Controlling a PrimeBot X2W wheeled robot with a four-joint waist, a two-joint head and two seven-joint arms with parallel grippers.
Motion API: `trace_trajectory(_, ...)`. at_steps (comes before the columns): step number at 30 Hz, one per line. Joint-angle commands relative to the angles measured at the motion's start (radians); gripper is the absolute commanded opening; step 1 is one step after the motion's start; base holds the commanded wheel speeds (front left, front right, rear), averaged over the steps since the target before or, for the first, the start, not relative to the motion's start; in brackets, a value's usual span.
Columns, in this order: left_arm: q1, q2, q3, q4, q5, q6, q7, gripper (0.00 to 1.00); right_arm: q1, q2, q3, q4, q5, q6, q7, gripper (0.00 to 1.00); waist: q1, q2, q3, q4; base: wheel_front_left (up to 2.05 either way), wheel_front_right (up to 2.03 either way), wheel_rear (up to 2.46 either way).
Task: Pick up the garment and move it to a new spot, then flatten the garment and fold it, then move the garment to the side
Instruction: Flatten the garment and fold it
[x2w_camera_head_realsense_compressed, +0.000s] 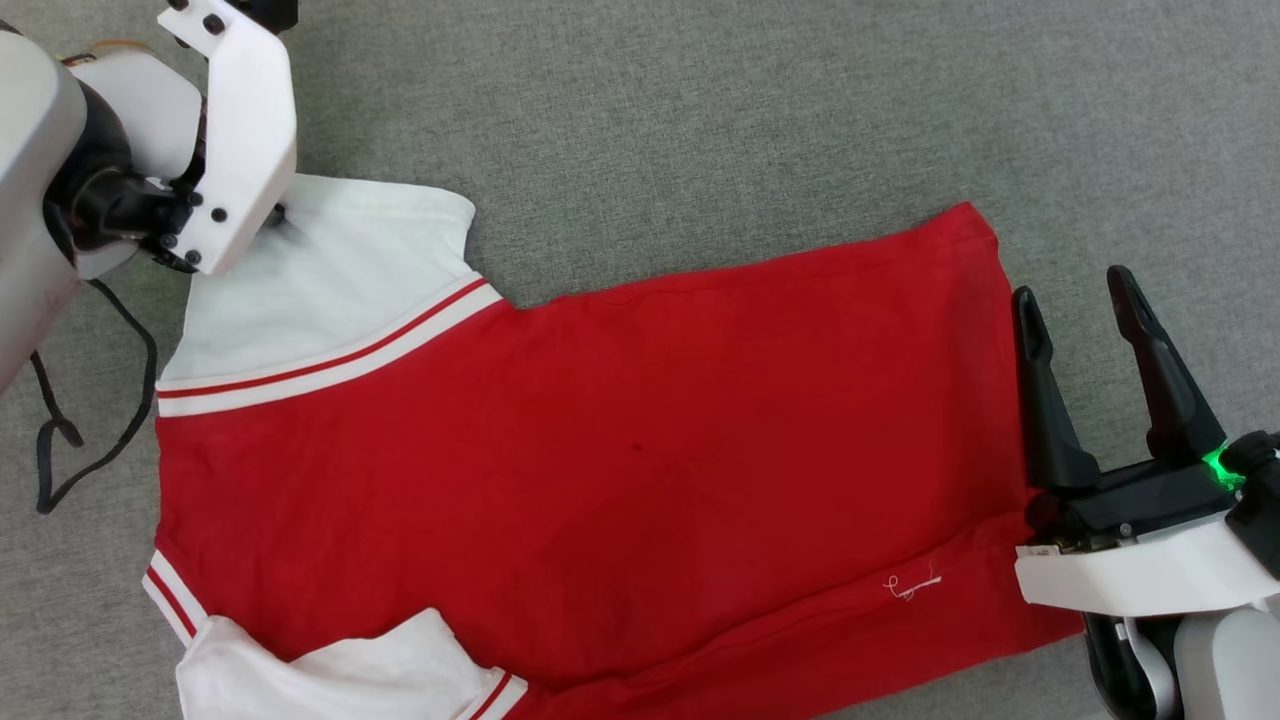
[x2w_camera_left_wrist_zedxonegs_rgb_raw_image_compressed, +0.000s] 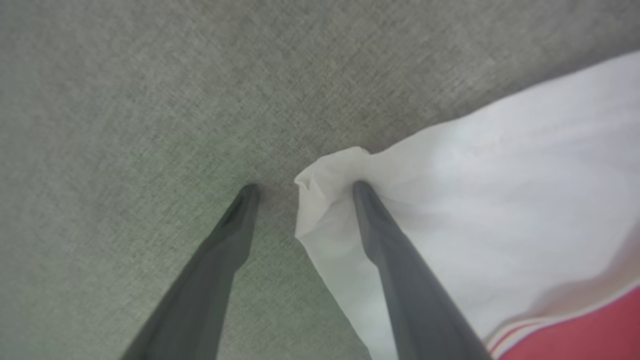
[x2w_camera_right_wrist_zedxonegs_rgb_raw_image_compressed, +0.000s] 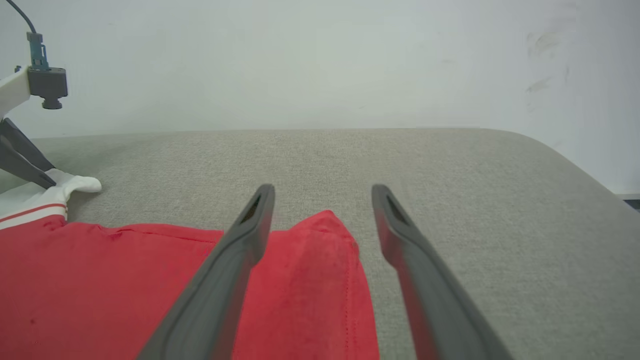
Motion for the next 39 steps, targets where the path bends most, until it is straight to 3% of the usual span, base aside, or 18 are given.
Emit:
trace_trajectory(1, 0.061, -0.004, -0.04, 0.011, -0.006, -0.003, -0.003, 0.0, -0.005, -0.008, -0.003, 0.01, 0.006, -0.001, -0.011, 1.0, -0.0001, 0.0, -0.005, 0.004, 0.0, 0.0, 0.0)
trace_trajectory(9, 0.055, 0.007, -0.024, -0.044, -0.028, -0.005, -0.107, 0.0, -0.037, -0.049, -0.077, 0.006, 0.014, -0.001, 0.0, 1.0, -0.0001, 0.0, -0.089, 0.052, 0.0, 0.0, 0.0)
trace_trajectory(13, 0.078, 0.007, -0.033, -0.084, -0.04, -0.004, -0.158, 0.0, -0.054, -0.099, -0.109, -0.042, -0.009, -0.001, 0.093, 1.0, -0.0001, 0.0, -0.147, 0.084, 0.0, 0.0, 0.0)
trace_trajectory(16, 0.09, 0.017, -0.039, -0.121, -0.049, -0.005, -0.193, 0.0, -0.08, -0.167, -0.097, -0.046, 0.014, -0.001, 0.237, 1.0, -0.0001, 0.0, -0.184, 0.106, 0.0, 0.0, 0.0)
trace_trajectory(17, 0.09, 0.017, -0.039, -0.121, -0.049, -0.005, -0.193, 0.0, -0.08, -0.167, -0.097, -0.046, 0.014, -0.001, 0.237, 1.0, -0.0001, 0.0, -0.184, 0.106, 0.0, 0.0, 0.0)
trace_trajectory(22, 0.123, 0.035, -0.039, -0.173, -0.064, -0.005, -0.244, 0.0, -0.143, -0.336, -0.044, -0.024, 0.117, -0.001, 0.513, 1.0, -0.0001, 0.0, -0.224, 0.14, 0.0, 0.0, 0.0)
trace_trajectory(31, 0.152, 0.044, -0.054, -0.266, -0.04, -0.005, -0.296, 0.0, -0.366, -0.63, 0.189, 0.092, 0.398, -0.001, 1.027, 1.0, -0.0001, 0.0, -0.218, 0.181, 0.0, 0.0, 0.0)
trace_trajectory(34, 0.134, 0.035, -0.053, -0.28, -0.033, -0.005, -0.304, 0.0, -0.444, -0.687, 0.265, 0.126, 0.462, -0.001, 1.175, 1.0, -0.0001, 0.0, -0.199, 0.199, 0.0, 0.0, 0.0)
trace_trajectory(39, 0.11, 0.02, -0.05, -0.289, -0.019, -0.005, -0.321, 0.0, -0.551, -0.694, 0.341, 0.189, 0.516, -0.001, 1.336, 1.0, -0.0001, 0.0, -0.162, 0.231, 0.0, 0.0, 0.0)
